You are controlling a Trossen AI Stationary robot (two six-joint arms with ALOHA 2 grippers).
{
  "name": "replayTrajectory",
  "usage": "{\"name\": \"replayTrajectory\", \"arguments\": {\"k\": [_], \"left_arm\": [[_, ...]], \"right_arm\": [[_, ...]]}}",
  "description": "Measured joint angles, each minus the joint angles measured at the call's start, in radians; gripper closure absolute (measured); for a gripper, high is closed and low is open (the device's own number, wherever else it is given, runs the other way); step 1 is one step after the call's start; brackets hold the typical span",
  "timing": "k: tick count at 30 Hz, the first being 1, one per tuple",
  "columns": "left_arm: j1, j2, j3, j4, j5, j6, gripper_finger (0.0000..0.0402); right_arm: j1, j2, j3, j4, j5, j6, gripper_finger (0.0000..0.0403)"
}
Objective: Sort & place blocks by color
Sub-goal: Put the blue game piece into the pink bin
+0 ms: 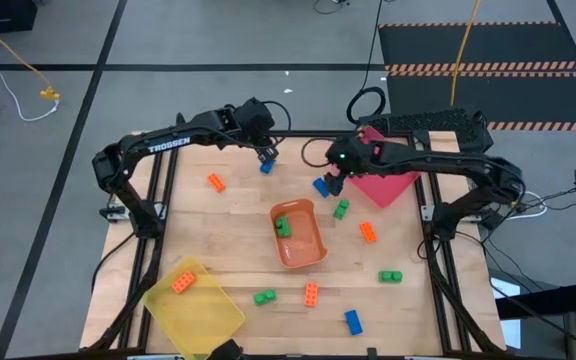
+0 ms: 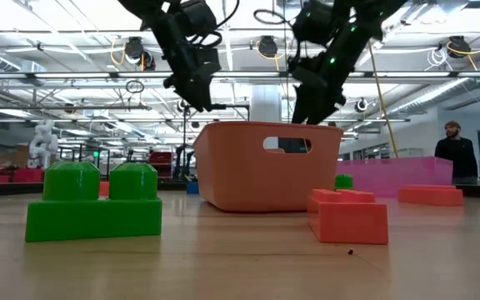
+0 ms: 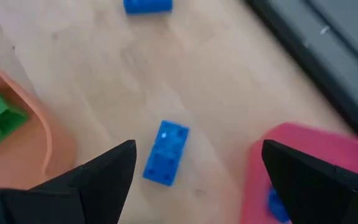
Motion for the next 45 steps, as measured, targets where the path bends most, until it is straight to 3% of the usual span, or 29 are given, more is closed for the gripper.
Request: {"name": "replayTrajectory", "arguments": {"k": [30,38,45], "left_arm": [[-0.006,-0.025,-0.165,-0.012,-0.001,-0.027,0.0220],[-0.031,-0.025,-0.165,-0.016,-0.001,-0.025,0.0220],[-0.033,-0.025,-0.165,-0.014,-0.001,-0.028,0.0220]], "right_arm": [[0.052,0.323,-0.001,0.070,-0.020,0.071,0.0067],[0.053,0.355,-0.001,0.079,0.020,0.028,0.0112],[0.050,0.350,-0.002,0.065,0.038,0.010,0.0212]]}}
